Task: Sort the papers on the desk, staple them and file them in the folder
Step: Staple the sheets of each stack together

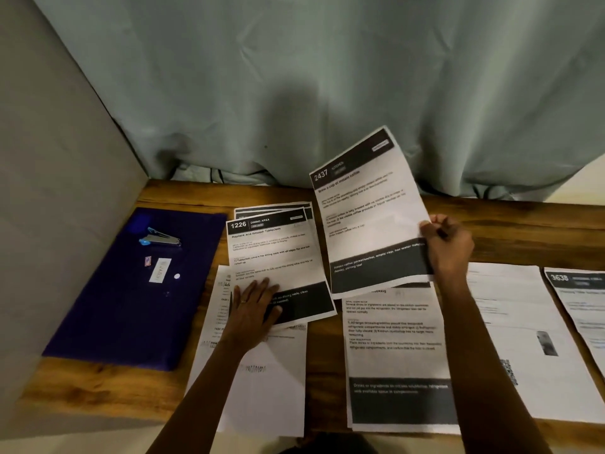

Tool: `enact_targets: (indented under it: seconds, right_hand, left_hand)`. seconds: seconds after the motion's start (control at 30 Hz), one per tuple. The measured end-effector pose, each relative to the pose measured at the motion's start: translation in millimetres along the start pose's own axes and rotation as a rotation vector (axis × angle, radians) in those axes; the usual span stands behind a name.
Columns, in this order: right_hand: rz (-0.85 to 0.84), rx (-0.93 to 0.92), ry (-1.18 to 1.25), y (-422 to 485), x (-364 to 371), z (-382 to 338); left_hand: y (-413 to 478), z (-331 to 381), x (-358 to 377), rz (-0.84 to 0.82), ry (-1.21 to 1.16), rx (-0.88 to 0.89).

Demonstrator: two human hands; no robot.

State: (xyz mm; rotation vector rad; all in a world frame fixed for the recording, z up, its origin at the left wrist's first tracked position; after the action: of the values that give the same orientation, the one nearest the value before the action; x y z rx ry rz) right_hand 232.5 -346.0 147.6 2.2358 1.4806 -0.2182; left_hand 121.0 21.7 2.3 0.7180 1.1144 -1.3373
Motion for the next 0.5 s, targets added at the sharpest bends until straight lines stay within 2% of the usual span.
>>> enact_targets:
  seconds: [0.1,0.17,0.23,0.33,0.5]
  right_hand:
    - [-0.069,0.02,0.026,-7.5,10.2,-0.8]
    - [-0.137,0.04,0.011,-25.2,36.4,-2.8]
    - [-0.182,0.053,0.006,-48.5,67.8,-1.4]
    - [-0.247,0.036,0.035,-78.6,111.7,9.0]
    - [-0.328,-0.01,-0.048,-104.0,155.3,20.8]
  left_hand:
    - [-0.3,-4.7,-14.8,0.111,-0.068,-0.079]
    - [-4.0,-19.1,-36.6,0.27,-0.228,-0.244]
    - [-9.5,-37.5,-49.0,0.335,-0.432,-0.444]
    - [-6.9,-50.1,-54.8,0.322,-0.55,-0.582]
    - [12.7,-63.2,-46.0,0.176,-0.498,-0.678]
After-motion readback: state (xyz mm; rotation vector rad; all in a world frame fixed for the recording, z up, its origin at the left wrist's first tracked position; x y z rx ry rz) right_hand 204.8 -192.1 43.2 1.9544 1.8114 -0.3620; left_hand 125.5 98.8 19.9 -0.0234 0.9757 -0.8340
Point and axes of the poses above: each hand's wrist, its own y-axis towards the middle knuckle, its own x-axis out of the palm, z = x × y, the point moved 10 cm from there along y, towards the middle knuckle, and after that the axes turned 15 degrees about -x, right-handed, at the moved point
